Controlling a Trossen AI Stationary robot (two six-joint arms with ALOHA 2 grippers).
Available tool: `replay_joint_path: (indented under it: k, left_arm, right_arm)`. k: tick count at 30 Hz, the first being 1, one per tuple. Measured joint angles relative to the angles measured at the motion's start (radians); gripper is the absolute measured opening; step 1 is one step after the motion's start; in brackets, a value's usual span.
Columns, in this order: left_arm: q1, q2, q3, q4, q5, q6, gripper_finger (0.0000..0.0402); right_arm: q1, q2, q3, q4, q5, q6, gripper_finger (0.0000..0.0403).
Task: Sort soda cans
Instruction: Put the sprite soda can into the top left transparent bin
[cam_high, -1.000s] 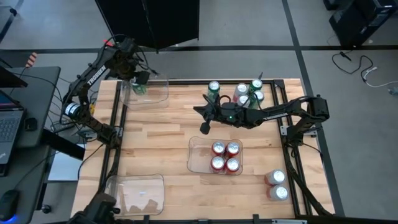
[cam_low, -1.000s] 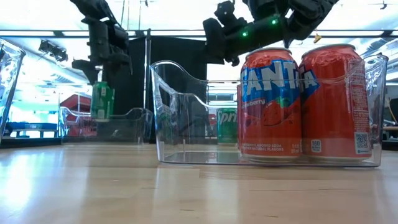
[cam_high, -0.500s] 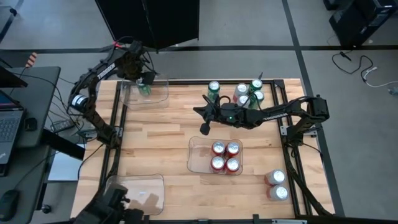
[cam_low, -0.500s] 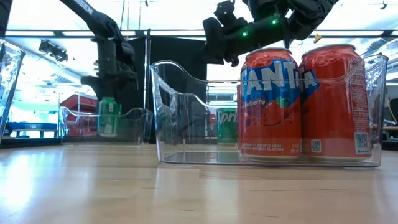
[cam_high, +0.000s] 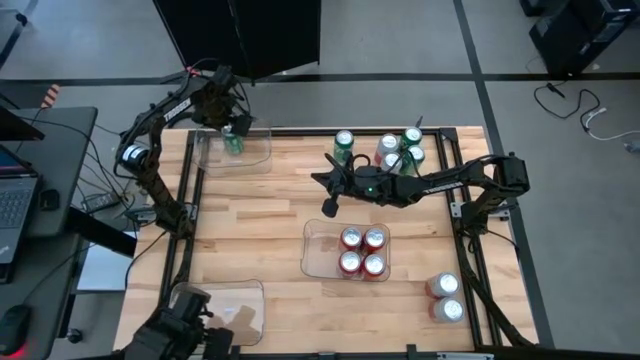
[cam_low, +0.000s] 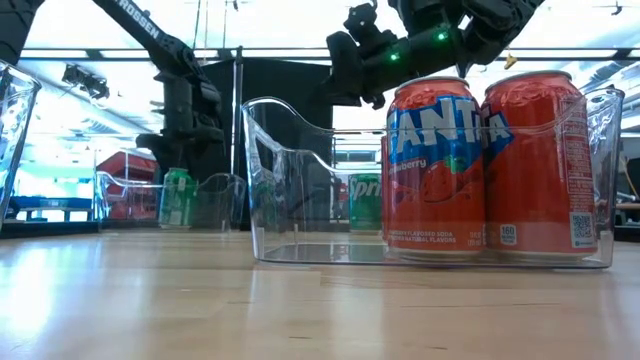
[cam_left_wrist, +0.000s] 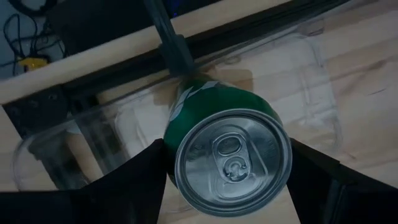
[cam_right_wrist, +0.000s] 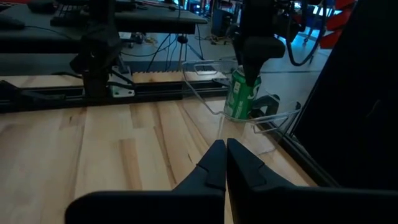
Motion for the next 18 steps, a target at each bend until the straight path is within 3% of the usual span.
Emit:
replay_joint_path:
  k: [2,9,18]
  left_arm:
    - [0.0,0.002,0.006,-0.008,-0.003,0.016,0.0272]
    - [0.0,0.003,0.007,-0.026,-0.076,0.06,0.0364]
    - [-0.005,0.003,0.008,-0.04,-0.123,0.116,0.0381]
  right_arm:
    - [0.0,0.0,0.0,0.0,0.0,0.0,0.0001]
    - [0.0,0.0,0.0,-0.002,0.0,0.0,0.0]
    - [0.0,0.0,0.0,-0.002,0.001,0.0,0.0002]
